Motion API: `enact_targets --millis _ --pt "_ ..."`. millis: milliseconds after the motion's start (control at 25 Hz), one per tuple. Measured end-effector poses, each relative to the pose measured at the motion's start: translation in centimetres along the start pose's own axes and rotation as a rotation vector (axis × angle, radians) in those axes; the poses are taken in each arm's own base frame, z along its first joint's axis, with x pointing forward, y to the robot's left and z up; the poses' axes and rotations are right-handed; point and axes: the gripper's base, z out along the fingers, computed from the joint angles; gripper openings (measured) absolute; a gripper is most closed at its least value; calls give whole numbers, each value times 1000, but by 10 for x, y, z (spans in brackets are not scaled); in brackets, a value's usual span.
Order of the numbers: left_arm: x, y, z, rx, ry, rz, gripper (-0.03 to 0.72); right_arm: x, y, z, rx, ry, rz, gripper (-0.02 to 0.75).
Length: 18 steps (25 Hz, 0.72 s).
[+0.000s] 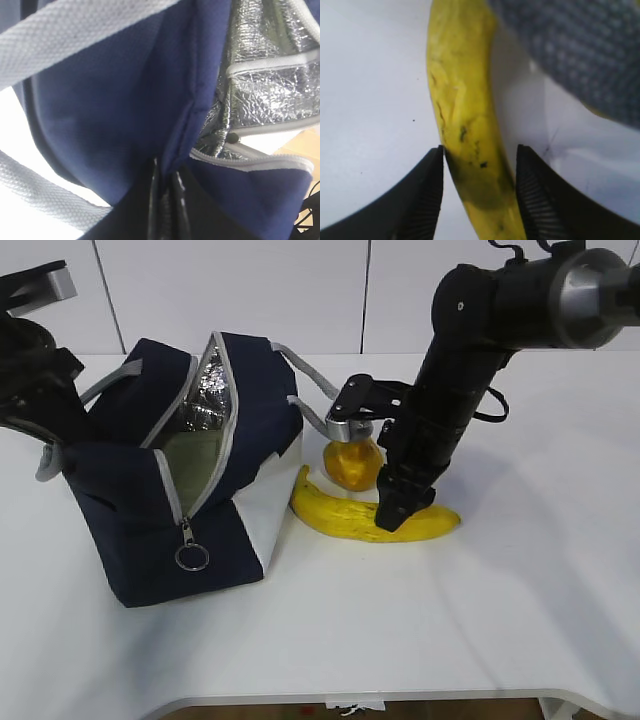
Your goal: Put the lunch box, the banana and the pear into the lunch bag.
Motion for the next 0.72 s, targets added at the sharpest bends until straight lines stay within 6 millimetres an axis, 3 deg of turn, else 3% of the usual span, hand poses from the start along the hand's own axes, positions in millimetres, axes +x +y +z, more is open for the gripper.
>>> enact_targets --millis 160,400,720 --pt "0 0 0 0 0 0 7 -1 -1 0 13 -9 33 380" --pt "0 0 0 0 0 0 7 -1 -2 0 17 -16 70 464" --pt "0 0 0 0 0 0 7 0 2 0 -27 -3 80 469"
